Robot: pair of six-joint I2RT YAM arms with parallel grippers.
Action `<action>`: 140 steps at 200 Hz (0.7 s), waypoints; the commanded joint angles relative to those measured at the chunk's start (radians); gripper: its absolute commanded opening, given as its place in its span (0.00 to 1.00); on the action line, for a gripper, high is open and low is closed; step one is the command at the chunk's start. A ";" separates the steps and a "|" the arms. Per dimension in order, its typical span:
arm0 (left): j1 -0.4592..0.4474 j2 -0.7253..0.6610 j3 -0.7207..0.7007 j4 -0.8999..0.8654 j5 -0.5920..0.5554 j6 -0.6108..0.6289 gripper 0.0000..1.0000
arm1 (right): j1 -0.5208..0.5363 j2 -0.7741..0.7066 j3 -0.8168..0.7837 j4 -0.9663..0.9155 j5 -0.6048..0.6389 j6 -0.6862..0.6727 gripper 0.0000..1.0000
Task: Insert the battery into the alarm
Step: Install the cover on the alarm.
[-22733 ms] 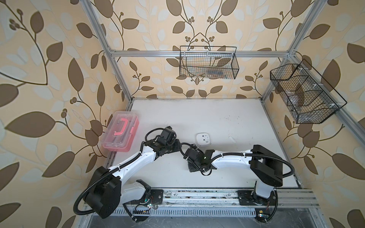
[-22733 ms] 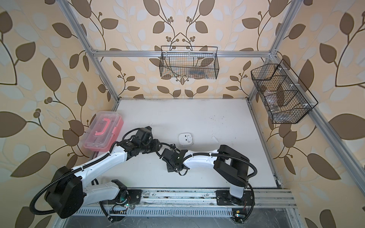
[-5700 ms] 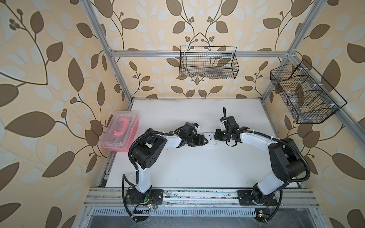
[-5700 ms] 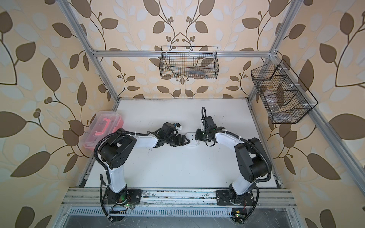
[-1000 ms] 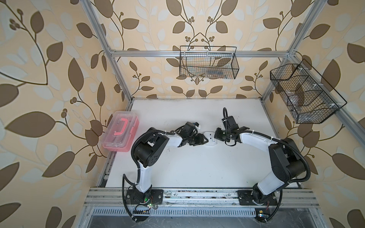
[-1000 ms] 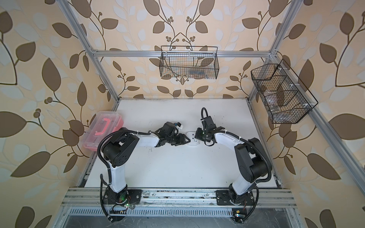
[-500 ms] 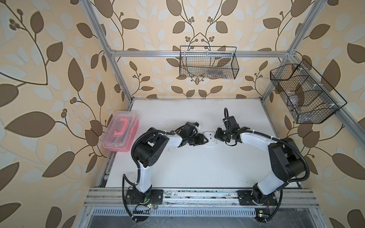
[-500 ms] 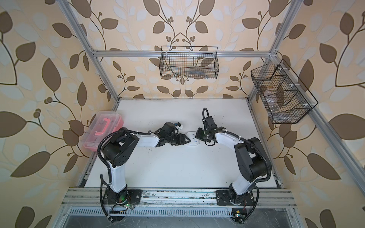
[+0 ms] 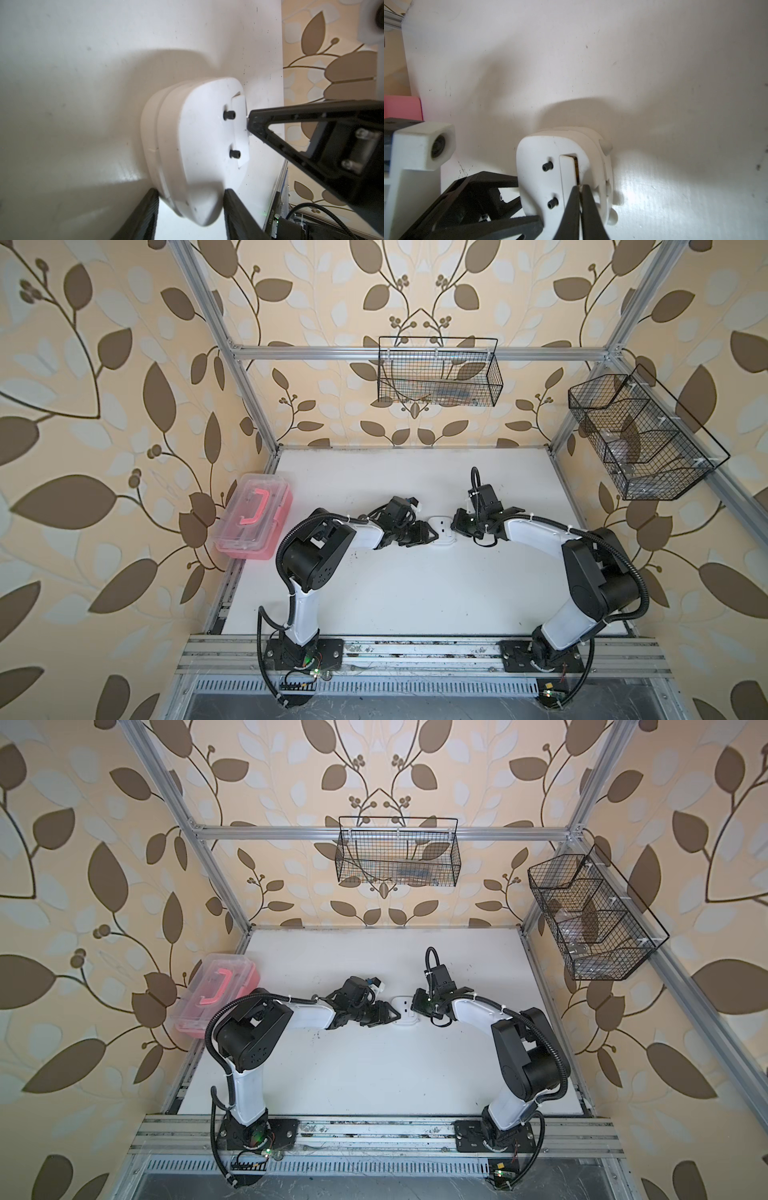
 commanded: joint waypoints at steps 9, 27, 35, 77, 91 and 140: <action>-0.013 0.036 -0.005 -0.062 -0.028 0.020 0.52 | 0.023 0.007 -0.008 -0.013 -0.008 -0.014 0.31; -0.012 0.029 -0.013 -0.058 -0.035 0.016 0.52 | 0.025 -0.017 -0.003 -0.035 0.028 -0.035 0.42; -0.013 0.026 -0.017 -0.057 -0.037 0.015 0.52 | 0.023 -0.025 0.002 -0.046 0.040 -0.046 0.45; -0.012 0.019 -0.018 -0.062 -0.043 0.015 0.52 | 0.023 -0.049 0.038 -0.096 0.087 -0.121 0.56; -0.012 0.019 -0.016 -0.063 -0.043 0.015 0.52 | 0.023 -0.060 0.040 -0.097 0.087 -0.143 0.59; -0.013 0.020 -0.009 -0.075 -0.043 0.018 0.52 | -0.015 -0.029 0.022 -0.068 0.042 -0.181 0.62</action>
